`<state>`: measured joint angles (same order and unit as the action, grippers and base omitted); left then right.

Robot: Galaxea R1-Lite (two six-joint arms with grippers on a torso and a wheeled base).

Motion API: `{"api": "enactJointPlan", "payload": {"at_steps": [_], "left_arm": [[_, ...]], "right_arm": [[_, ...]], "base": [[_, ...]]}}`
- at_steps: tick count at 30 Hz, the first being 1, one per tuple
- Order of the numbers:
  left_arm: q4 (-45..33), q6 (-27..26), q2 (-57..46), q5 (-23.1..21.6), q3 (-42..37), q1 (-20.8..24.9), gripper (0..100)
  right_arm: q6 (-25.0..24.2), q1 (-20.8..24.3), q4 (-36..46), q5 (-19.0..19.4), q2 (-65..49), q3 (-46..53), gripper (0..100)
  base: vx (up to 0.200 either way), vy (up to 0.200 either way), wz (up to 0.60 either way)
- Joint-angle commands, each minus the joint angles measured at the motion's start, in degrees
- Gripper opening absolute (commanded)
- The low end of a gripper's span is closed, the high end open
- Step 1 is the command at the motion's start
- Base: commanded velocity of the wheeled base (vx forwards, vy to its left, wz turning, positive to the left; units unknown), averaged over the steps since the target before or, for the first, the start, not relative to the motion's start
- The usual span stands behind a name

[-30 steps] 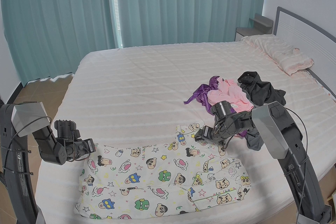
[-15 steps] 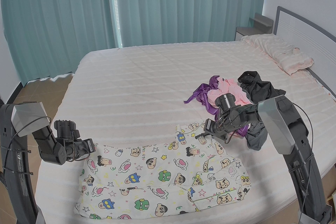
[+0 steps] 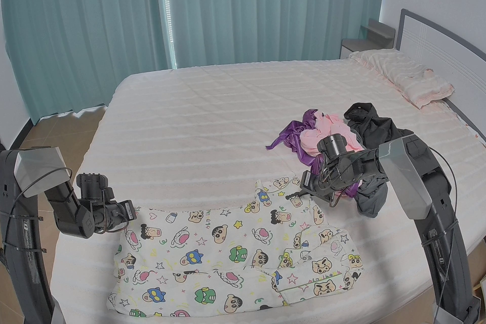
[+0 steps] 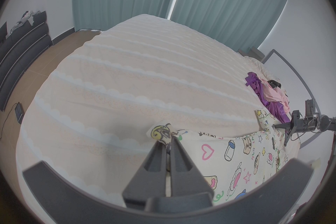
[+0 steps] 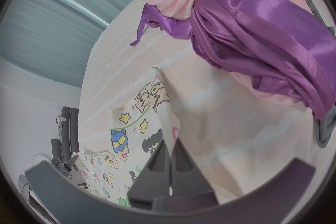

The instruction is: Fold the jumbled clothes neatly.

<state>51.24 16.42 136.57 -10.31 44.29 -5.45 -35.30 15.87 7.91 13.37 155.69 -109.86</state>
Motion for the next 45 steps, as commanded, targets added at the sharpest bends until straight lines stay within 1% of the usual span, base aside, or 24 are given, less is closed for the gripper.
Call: {"api": "enactJointPlan", "payload": {"at_steps": [1,3,5,9,14,19,20,21,23,29,39,45], "left_arm": [[0.4,0.0,-1.0,-0.1,-0.3,-0.8,0],[1.2,0.1,-1.0,-0.2,-0.4,-1.0,0],[2.0,0.2,-1.0,-0.2,-0.5,-1.1,0],[3.9,0.1,-1.0,-0.4,-1.7,-1.1,0],[5.0,0.1,-1.1,-0.4,-2.2,-1.1,0],[5.6,0.0,-2.3,-0.6,-3.9,-1.1,0],[5.6,0.0,-2.3,-0.6,-4.0,-1.1,0],[5.6,0.0,-2.7,-0.7,-4.4,-1.1,0],[5.7,0.0,-2.9,-0.7,-4.5,-1.1,0],[8.8,0.1,-2.8,-0.4,-4.0,-1.0,0],[9.7,-0.1,-1.0,0.3,-3.5,-1.0,0],[10.4,-0.2,-0.9,-0.1,-5.4,-1.1,0]], "right_arm": [[0.1,-0.8,-8.2,1.2,-3.6,7.7,0],[0.1,-1.0,-12.0,1.3,-3.9,10.1,0],[0.1,-1.2,-13.5,1.7,-4.3,11.3,0],[0.1,-1.5,-16.2,4.8,-5.8,14.2,0],[0.2,-1.8,-18.8,6.1,-7.3,16.9,0],[1.3,-2.3,-23.6,9.1,-9.8,22.5,0],[1.4,-2.4,-23.8,9.2,-9.9,22.7,0],[2.0,-2.5,-25.8,10.4,-10.8,24.9,0],[2.3,-2.5,-27.8,11.2,-11.7,27.1,0],[2.0,-2.6,-32.0,11.8,-12.4,28.8,0],[1.8,-2.5,-32.3,11.8,-12.0,28.3,0],[2.3,-2.6,-32.3,12.0,-13.6,31.1,0]], "base": [[0.0,0.0,0.0],[0.0,0.0,0.0],[0.0,0.0,0.0],[0.0,0.0,0.0],[0.0,0.0,0.0],[0.0,0.0,0.0],[0.0,0.0,0.0],[0.0,0.0,0.0],[0.0,0.0,0.0],[0.0,0.0,0.0],[0.0,0.0,0.0],[0.0,0.0,0.0]]}}
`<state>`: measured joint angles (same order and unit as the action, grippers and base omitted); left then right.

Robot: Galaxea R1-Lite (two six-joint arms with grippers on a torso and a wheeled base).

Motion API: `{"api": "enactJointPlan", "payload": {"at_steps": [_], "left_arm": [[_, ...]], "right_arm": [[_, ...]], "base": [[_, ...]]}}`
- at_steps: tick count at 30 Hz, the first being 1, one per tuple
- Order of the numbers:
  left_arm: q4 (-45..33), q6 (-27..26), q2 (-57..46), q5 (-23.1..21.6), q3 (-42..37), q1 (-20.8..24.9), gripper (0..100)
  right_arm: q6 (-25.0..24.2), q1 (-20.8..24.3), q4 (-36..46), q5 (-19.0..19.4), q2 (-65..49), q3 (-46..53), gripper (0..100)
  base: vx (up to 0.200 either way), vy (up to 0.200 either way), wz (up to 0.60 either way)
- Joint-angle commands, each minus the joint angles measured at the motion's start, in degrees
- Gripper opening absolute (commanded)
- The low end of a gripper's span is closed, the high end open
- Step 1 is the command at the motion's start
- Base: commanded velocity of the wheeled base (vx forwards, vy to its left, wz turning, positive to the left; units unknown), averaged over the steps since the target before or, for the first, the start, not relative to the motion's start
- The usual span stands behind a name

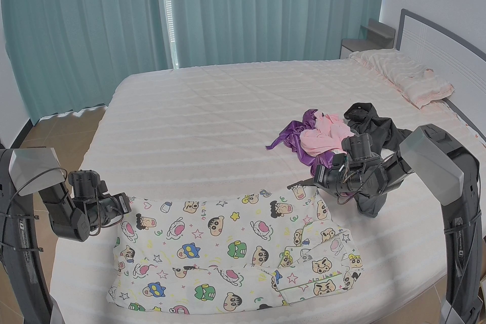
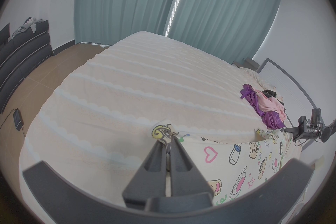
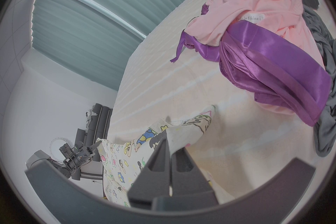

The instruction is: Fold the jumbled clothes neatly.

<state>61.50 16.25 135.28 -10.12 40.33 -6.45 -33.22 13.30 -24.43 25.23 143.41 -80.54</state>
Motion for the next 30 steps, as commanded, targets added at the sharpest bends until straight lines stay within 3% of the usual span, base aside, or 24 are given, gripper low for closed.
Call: {"api": "enactJointPlan", "payload": {"at_steps": [1,15,20,30], "left_arm": [[0.2,-0.2,0.3,-0.3,-1.7,-0.1,0],[5.6,-0.5,-1.5,-1.2,-8.2,-2.6,0],[8.5,-3.8,-1.3,-3.7,-13.5,-3.2,0],[11.4,-6.8,-1.1,-4.6,-18.8,-3.3,0]], "right_arm": [[0.3,0.0,0.0,0.5,-1.6,2.3,0],[6.2,-1.1,-0.2,4.3,-7.4,12.0,0],[10.7,-1.3,-0.2,4.6,-8.2,16.2,0],[17.9,-1.7,-4.5,5.9,-10.9,26.2,0]], "base": [[0.0,0.0,0.0],[0.0,0.0,0.0],[0.0,0.0,0.0],[0.0,0.0,0.0]]}}
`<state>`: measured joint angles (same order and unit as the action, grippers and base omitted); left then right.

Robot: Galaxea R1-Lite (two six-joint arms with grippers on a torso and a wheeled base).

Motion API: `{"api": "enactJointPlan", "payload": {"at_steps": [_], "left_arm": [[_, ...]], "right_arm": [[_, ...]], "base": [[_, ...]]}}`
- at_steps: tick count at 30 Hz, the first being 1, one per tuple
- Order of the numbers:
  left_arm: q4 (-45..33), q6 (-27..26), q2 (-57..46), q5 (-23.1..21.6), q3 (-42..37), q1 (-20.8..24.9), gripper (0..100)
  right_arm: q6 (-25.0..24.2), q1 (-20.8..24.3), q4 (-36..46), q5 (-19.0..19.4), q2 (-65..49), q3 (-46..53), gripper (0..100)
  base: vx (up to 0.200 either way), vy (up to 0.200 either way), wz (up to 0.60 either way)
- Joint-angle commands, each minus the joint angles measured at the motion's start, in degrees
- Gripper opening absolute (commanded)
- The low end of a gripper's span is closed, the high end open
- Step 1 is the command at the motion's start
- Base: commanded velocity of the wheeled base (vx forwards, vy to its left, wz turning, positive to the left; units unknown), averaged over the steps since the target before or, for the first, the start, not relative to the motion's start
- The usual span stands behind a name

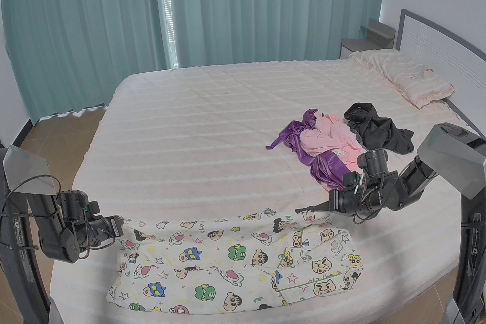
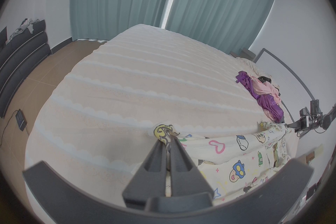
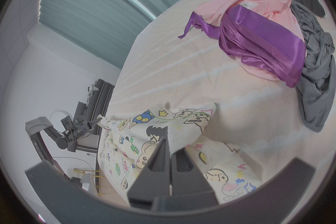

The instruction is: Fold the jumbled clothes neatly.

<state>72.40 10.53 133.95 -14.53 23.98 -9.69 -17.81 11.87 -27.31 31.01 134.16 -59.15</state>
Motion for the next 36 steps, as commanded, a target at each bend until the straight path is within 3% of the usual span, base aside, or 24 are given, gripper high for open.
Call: {"api": "enactJointPlan", "payload": {"at_steps": [1,6,13,21,34,35,36], "left_arm": [[0.5,-1.5,0.3,-0.1,-2.9,-0.1,0],[0.6,-4.9,1.7,-0.2,-6.1,0.0,0],[2.6,-9.4,5.0,-0.2,-8.5,0.0,0],[4.3,-12.1,7.6,-0.1,-9.8,0.2,0],[4.3,-14.6,8.2,-0.1,-11.1,0.2,0],[4.2,-14.6,8.2,0.0,-11.1,0.2,100],[4.3,-14.6,8.2,0.0,-11.4,0.2,100]], "right_arm": [[3.4,-0.4,-1.8,0.1,-1.6,5.5,0],[9.9,-0.5,-1.8,-0.3,-1.7,9.7,0],[15.4,-0.2,-1.4,-1.0,-1.6,13.6,0],[21.4,0.2,-1.3,-5.3,-1.5,15.9,0],[22.8,2.4,-1.3,-10.1,-1.4,17.8,0],[22.8,2.5,-1.3,-10.5,-1.4,17.8,0],[22.7,2.8,-1.3,-11.0,-1.4,17.9,0]], "base": [[0.0,0.0,0.0],[0.0,0.0,0.0],[0.0,0.0,0.0],[0.0,0.0,0.0],[0.0,0.0,0.0],[0.0,0.0,0.0],[0.0,0.0,0.0]]}}
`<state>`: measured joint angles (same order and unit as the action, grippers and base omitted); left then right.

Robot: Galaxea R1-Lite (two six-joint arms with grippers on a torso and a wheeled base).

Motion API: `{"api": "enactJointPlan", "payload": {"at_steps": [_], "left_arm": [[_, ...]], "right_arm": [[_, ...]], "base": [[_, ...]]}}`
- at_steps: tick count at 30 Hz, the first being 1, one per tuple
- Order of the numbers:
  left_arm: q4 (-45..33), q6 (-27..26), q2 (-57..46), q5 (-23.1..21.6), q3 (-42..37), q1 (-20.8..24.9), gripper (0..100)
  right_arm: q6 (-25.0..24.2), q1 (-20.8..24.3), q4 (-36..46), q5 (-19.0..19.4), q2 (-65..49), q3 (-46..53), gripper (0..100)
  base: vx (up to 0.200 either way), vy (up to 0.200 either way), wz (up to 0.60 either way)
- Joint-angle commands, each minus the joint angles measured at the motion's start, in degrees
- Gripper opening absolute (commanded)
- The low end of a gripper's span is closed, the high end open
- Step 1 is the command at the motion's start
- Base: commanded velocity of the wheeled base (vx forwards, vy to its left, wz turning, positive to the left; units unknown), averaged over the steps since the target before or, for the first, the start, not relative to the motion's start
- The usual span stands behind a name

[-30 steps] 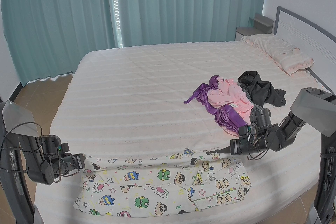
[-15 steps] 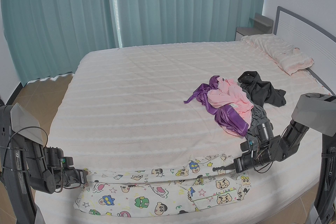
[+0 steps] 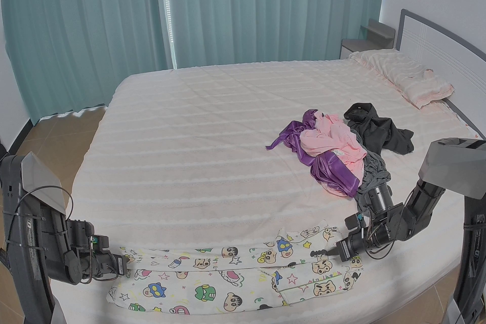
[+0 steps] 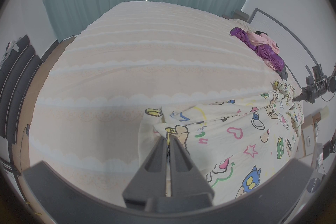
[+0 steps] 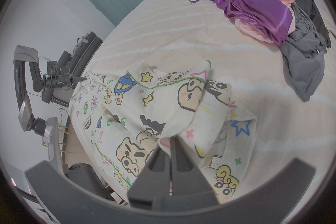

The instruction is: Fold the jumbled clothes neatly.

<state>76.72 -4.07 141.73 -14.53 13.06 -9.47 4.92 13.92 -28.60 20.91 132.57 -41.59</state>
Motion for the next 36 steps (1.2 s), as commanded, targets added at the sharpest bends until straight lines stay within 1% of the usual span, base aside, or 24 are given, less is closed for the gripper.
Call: {"api": "enactJointPlan", "payload": {"at_steps": [1,3,6,10,12,15,16,18,20,21,22,23,24,25,28,29,30,31,33,36], "left_arm": [[0.0,0.0,0.3,0.0,-0.7,-0.1,100],[0.0,0.2,0.3,0.0,-1.1,-0.3,100],[0.0,0.4,-0.5,-0.2,-2.2,-2.2,100],[0.0,0.6,-1.7,-0.5,-3.2,-3.6,100],[0.0,0.6,-2.9,-2.3,-4.3,-5.1,100],[0.0,0.9,-4.4,-6.0,-5.1,-8.9,100],[0.0,1.9,-4.6,-7.4,-5.1,-10.3,100],[0.0,5.0,-5.1,-9.3,-5.2,-11.6,100],[0.7,11.3,-6.8,-11.7,-5.1,-12.9,100],[1.5,15.8,-8.3,-12.8,-5.2,-13.2,100],[1.9,20.9,-9.9,-13.8,-5.3,-13.2,100],[2.1,28.8,-12.5,-14.8,-5.3,-12.9,100],[2.4,32.5,-13.7,-14.9,-5.1,-12.6,100],[2.4,39.7,-16.1,-15.0,-4.0,-12.2,100],[2.2,50.4,-19.6,-15.0,-1.7,-12.1,100],[2.3,53.3,-19.9,-15.1,-1.4,-12.1,100],[2.3,55.7,-19.8,-15.4,-1.2,-12.1,100],[2.3,56.6,-19.6,-15.4,-1.0,-12.1,100],[2.4,57.0,-18.9,-15.4,-0.8,-11.4,100],[2.4,57.0,-18.6,-15.0,-0.7,-10.9,100]], "right_arm": [[0.0,0.8,-0.1,-1.1,0.0,0.5,100],[-0.2,0.7,-0.1,-1.5,-0.3,0.8,100],[-0.5,-0.1,-0.2,-1.6,-2.3,2.0,100],[-0.4,-1.4,-0.3,-1.7,-5.2,3.7,100],[-0.4,-2.4,-0.4,-1.7,-7.4,4.9,100],[-0.7,-4.3,-0.5,-1.5,-10.3,5.7,100],[-1.3,-4.7,-0.5,-1.4,-11.2,5.7,100],[-4.9,-4.1,-0.8,-1.3,-12.2,5.4,100],[-11.9,-1.7,-1.6,-1.1,-13.0,4.6,100],[-15.9,0.0,-2.9,-1.1,-12.9,3.9,100],[-19.9,1.5,-4.3,-1.2,-12.4,3.2,100],[-25.5,3.7,-6.5,-1.4,-11.5,2.3,100],[-28.4,4.9,-7.8,-1.5,-10.8,2.0,100],[-34.4,7.3,-11.1,-1.9,-9.0,1.1,100],[-43.9,10.9,-18.2,-4.0,-4.5,-0.8,100],[-45.5,11.7,-19.5,-5.0,-2.6,-1.4,100],[-46.0,12.2,-20.0,-6.0,-0.7,-2.4,100],[-46.1,12.4,-20.0,-6.5,0.2,-2.8,100],[-46.5,12.6,-20.7,-8.2,3.6,-3.7,100],[-46.8,12.6,-22.5,-8.9,4.3,-3.6,100]], "base": [[0.0,0.0,0.0],[0.0,0.0,0.0],[0.0,0.0,0.0],[0.0,0.0,0.0],[0.0,0.0,0.0],[0.0,0.0,0.0],[0.0,0.0,0.0],[0.0,0.0,0.0],[0.0,0.0,0.0],[0.0,0.0,0.0],[0.0,0.0,0.0],[0.0,0.0,0.0],[0.0,0.0,0.0],[0.0,0.0,0.0],[0.0,0.0,0.0],[0.0,0.0,0.0],[0.0,0.0,0.0],[0.0,0.0,0.0],[0.0,0.0,0.0],[0.0,0.0,0.0]]}}
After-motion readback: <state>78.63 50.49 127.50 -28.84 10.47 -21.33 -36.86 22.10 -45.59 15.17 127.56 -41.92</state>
